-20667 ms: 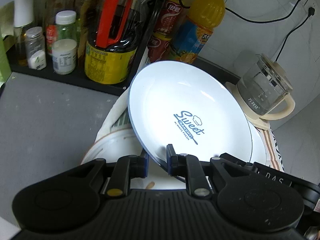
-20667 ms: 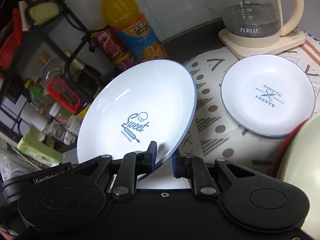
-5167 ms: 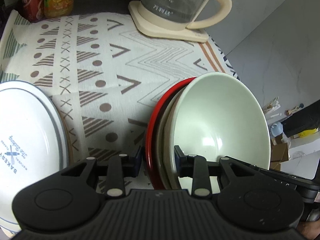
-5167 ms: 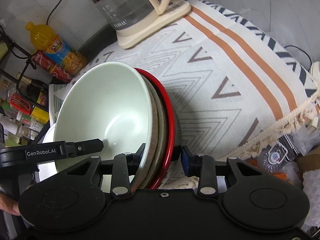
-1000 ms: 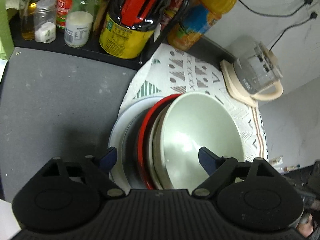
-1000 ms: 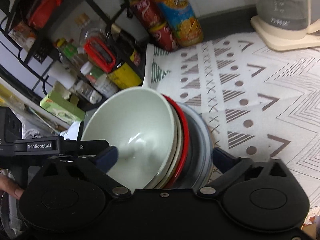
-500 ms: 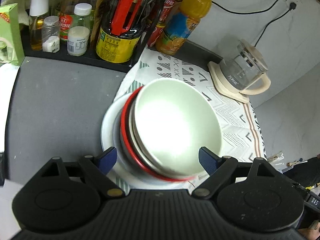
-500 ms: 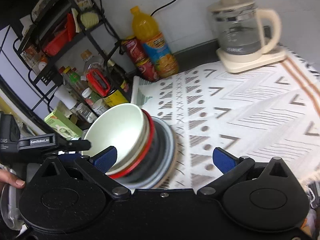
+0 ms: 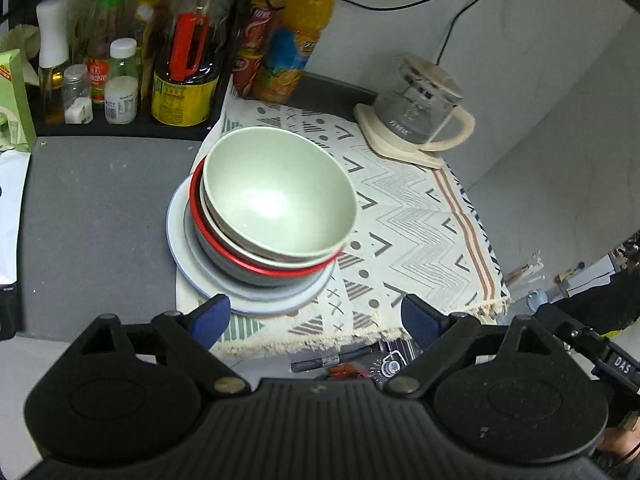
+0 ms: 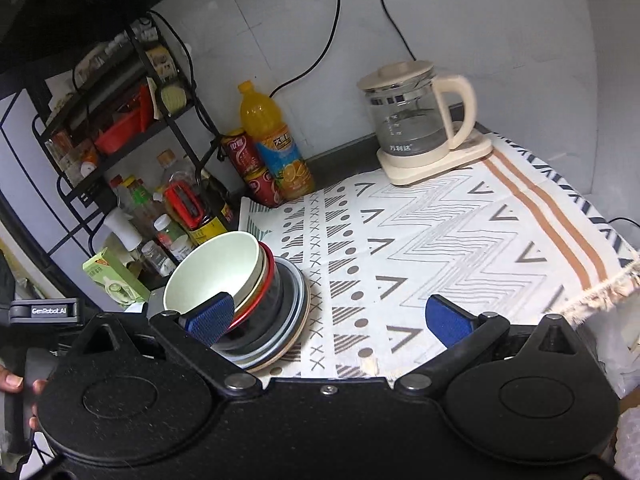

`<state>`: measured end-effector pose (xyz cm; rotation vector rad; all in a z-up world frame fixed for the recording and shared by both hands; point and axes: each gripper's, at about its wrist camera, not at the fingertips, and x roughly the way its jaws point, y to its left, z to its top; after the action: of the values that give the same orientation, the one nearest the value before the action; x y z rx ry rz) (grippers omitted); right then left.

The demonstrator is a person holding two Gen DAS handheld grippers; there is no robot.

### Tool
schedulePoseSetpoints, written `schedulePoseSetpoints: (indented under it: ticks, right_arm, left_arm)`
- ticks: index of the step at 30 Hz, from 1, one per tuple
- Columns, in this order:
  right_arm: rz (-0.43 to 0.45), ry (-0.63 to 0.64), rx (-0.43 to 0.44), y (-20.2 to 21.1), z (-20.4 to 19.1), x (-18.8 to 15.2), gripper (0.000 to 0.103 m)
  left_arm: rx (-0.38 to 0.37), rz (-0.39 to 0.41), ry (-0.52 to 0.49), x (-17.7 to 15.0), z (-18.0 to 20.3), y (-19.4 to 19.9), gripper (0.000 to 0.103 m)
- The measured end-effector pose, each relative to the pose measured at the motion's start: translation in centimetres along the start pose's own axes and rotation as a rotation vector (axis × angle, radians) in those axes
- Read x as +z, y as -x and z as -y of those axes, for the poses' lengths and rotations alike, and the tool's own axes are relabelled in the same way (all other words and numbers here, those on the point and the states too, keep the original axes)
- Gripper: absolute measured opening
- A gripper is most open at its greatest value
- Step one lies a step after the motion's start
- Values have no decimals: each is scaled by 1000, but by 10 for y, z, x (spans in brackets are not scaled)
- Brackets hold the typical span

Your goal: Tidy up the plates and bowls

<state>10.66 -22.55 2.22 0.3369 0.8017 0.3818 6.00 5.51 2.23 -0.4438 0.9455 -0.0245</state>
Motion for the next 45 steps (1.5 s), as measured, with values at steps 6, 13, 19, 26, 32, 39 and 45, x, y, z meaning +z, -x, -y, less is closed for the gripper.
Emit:
schedulePoseSetpoints:
  ticks: [6,13,19,26,32,39,45]
  right_arm:
    - [6,1,-46,25,-4,-20,103]
    - [32,19,-81,50,-12,-41,103]
    - [47,52,-162,67,-20,-58,103]
    - [62,61,-186,87,-22,-74,103]
    - [72,97,-229,98,-27,-86,103]
    - [71,118,-258,102,-28,-92,103]
    - [59,123,-262,99,-27,-92,103]
  left_arm:
    - [30,21,-23,-26,6,20,91]
    - [48,50,-44,-55,8,38,95]
    - [58,93,-77,-76,12,55,98]
    - [108,132,-131,-95,22,65,102]
    - [146,135,-182,-109,26,69,102]
    - [163,82,-217,-123,30,61,102]
    - [167,70,-223,-127,35,60,102]
